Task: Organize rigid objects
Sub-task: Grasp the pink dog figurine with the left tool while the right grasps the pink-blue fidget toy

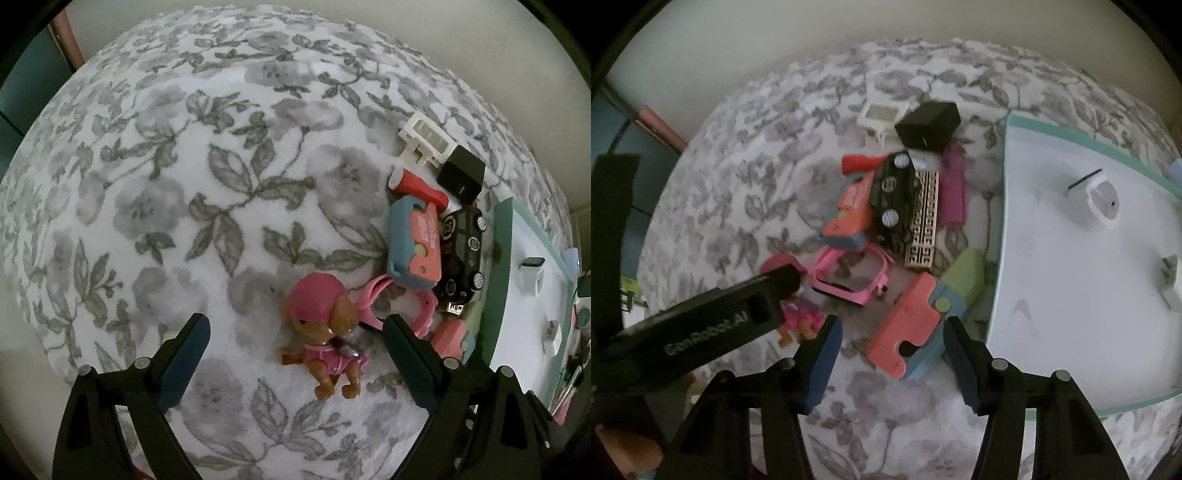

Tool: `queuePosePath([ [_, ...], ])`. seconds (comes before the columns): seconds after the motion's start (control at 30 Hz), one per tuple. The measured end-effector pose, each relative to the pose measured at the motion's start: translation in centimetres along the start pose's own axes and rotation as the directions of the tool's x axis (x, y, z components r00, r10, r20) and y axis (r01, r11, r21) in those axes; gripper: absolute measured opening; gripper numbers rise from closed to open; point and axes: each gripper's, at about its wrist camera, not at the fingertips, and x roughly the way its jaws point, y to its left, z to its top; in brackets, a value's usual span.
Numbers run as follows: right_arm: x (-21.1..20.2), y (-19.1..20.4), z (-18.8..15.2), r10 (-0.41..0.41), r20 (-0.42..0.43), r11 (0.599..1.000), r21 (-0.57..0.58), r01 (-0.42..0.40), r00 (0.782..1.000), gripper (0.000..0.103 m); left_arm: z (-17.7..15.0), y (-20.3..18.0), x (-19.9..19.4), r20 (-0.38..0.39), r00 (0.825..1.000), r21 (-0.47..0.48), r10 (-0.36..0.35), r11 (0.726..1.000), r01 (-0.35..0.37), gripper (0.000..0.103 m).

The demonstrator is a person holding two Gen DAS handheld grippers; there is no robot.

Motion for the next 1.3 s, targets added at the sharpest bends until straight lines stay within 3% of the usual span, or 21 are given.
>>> queuePosePath([
  [0.17, 1.4, -0.3, -0.1, -0.036, -0.037, 0.999, 0.005, 0.037, 0.999, 0.055, -0.2, -0.4, 1.0, -0.037, 0.999, 0.008, -0.012, 1.000, 0.013, 0.092],
  [0.73, 4.3, 1.3, 1.1, -0.151, -0.024, 0.987, -0.064, 0.149, 0.988, 0.057, -0.9, -0.7, 3.1, -0.075, 0.997, 0.018, 0.008, 1.000, -0.006, 0.091],
  [0.83, 4.7, 1.4, 0.9, -0.177, -0.021, 0.981, -0.088, 0.174, 0.984, 0.057, -1.2, -0.6, 3.5, -0.090, 0.996, 0.024, -0.005, 1.000, 0.007, 0.069],
  [1.0, 5.0, 1.9, 1.3, -0.195, -0.006, 0.975, -0.108, 0.193, 0.981, 0.057, -1.9, -0.7, 4.0, -0.092, 0.996, 0.036, -0.004, 0.999, 0.008, 0.065],
  [1.17, 5.0, 2.2, 0.8, -0.208, 0.006, 0.970, -0.126, 0.207, 0.978, 0.056, -2.1, -1.0, 4.0, -0.082, 0.996, 0.049, 0.017, 0.999, -0.013, 0.052],
  [1.3, 5.0, 2.4, 0.2, -0.205, 0.000, 0.970, -0.131, 0.203, 0.979, 0.055, -2.2, -1.1, 3.7, -0.075, 0.997, 0.047, 0.021, 0.999, -0.017, 0.052],
])
